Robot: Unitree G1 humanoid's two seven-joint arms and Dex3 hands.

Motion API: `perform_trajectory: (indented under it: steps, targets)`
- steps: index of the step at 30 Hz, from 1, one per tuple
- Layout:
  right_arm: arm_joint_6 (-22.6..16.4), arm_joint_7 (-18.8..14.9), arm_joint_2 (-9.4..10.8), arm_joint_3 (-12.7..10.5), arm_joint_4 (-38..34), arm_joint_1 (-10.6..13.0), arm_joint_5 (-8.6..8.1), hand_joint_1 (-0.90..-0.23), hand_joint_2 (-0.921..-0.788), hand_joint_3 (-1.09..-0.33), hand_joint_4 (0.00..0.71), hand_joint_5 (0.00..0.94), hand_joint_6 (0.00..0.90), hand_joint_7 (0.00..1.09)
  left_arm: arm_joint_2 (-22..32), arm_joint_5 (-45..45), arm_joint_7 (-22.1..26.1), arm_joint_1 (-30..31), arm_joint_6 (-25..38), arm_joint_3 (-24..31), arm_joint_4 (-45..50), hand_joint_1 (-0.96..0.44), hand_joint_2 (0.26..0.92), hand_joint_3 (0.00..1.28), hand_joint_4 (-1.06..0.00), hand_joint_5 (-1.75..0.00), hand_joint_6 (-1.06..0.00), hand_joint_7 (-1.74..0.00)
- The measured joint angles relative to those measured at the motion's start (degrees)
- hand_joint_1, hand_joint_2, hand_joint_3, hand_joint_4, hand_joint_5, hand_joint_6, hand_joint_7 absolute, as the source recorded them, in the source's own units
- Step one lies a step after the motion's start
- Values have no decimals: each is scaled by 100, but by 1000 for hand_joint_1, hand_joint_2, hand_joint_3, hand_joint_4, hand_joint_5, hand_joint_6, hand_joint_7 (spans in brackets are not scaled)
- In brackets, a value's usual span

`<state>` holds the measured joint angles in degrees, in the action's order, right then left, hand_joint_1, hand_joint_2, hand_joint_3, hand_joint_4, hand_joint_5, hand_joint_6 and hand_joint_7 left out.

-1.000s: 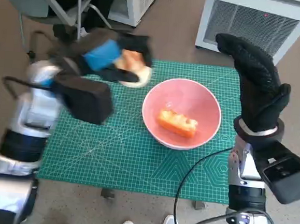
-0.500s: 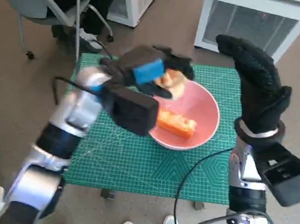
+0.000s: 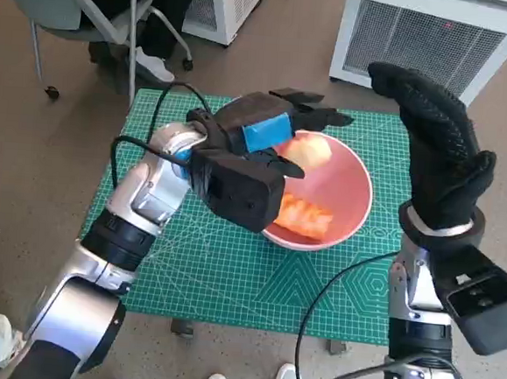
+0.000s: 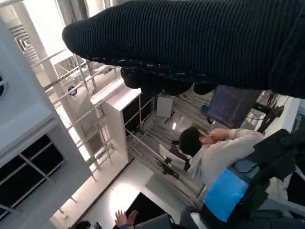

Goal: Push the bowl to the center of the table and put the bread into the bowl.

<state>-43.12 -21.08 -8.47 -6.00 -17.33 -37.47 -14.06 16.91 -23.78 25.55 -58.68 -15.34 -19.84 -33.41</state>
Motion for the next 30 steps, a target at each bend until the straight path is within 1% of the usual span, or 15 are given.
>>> perform_trajectory:
  steps: [8, 14, 20, 21, 23, 25, 26, 30]
  targets:
    - [3, 34, -10, -23, 10, 6, 45, -600, -921, -830, -1, 490, -1, 604, -58, 413, -191, 49, -360, 342, -61, -393, 921, 119, -139, -7, -268, -64]
    - [7, 54, -17, -47, -8, 0, 49, -587, -921, -823, -1, 494, -1, 604, -139, 939, -440, 270, -831, 775, -39, -403, 921, 184, -178, -21, -277, -76]
    - [8, 85, -30, -85, -70, -53, 50, -555, -921, -809, -1, 496, -1, 609, -347, 1559, -773, 614, -1277, 1265, 172, -422, 921, 277, -224, -33, -301, -111]
    - [8, 88, -31, -88, -77, -72, 52, -554, -921, -805, -1, 497, -1, 610, -391, 1654, -806, 672, -1319, 1329, 228, -426, 921, 288, -230, -28, -289, -138]
    - [8, 105, -30, -89, -97, -118, 63, -551, -921, -796, 1, 500, -1, 613, -493, 1933, -814, 798, -1390, 1459, 374, -438, 921, 324, -247, -13, -161, -390]
    - [8, 136, -30, -94, -112, -176, 76, -550, -921, -792, 3, 500, -1, 616, -627, 2243, -820, 952, -1440, 1592, 554, -440, 921, 347, -257, -10, -102, -505]
    - [8, 145, -30, -94, -120, -205, 80, -549, -921, -790, 4, 500, -1, 617, -686, 2371, -818, 1009, -1461, 1639, 626, -440, 921, 358, -261, -9, -79, -550]
    - [8, 201, -27, -93, -153, -305, 101, -554, -921, -784, 31, 454, -1, 623, -883, 2792, -802, 1232, -1509, 1793, 889, -457, 921, 401, -270, -8, -45, -610]
